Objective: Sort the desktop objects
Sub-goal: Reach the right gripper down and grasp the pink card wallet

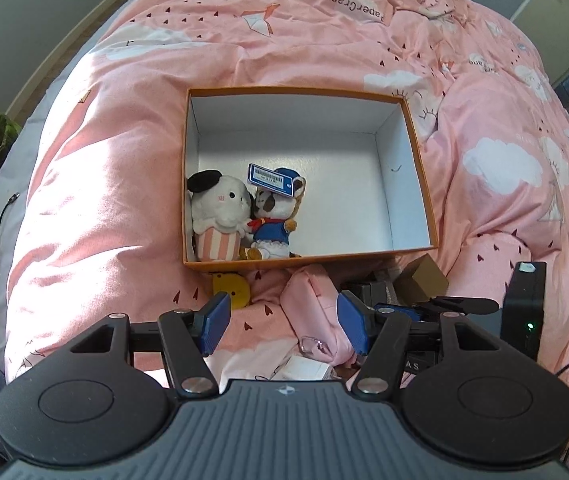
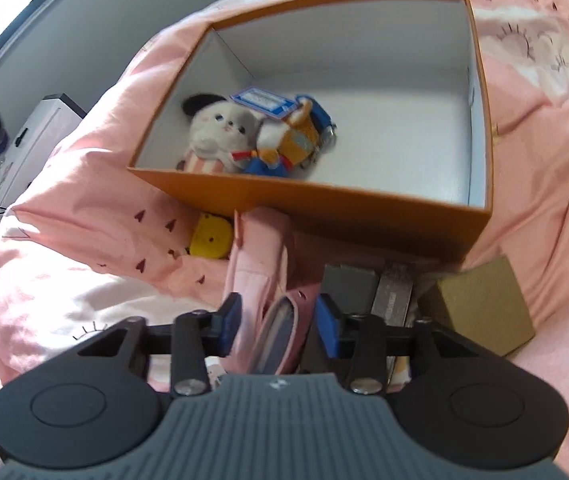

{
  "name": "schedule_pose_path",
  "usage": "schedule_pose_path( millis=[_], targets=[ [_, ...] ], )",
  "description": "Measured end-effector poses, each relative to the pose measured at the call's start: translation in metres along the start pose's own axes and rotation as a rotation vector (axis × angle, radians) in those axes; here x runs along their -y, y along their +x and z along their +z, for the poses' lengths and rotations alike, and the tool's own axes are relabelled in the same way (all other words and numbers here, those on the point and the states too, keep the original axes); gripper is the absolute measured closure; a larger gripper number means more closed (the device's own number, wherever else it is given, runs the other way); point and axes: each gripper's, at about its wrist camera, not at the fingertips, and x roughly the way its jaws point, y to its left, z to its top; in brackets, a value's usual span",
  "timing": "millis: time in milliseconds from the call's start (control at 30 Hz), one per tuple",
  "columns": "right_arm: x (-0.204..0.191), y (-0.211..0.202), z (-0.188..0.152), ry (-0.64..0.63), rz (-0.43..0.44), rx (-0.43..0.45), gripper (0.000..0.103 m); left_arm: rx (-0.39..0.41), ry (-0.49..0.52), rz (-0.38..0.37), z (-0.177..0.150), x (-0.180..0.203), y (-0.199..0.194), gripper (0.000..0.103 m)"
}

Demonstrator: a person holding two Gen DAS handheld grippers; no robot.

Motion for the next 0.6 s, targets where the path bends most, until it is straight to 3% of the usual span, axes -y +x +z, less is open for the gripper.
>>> schedule_pose_path(
  millis=[267,600],
  targets=[
    [-0.006,0.008,-0.002,0.000,-0.001,0.018,0.075,0.063,-0.050,0.007,-0.005,-0.015,-0.013,0.034],
    [-0.014,0.010,-0.007,-0.002,-0.009,0.009,0.074,0.031,-0.008,-0.002,-0.006,-0.004,-0.006,0.034]
  ],
)
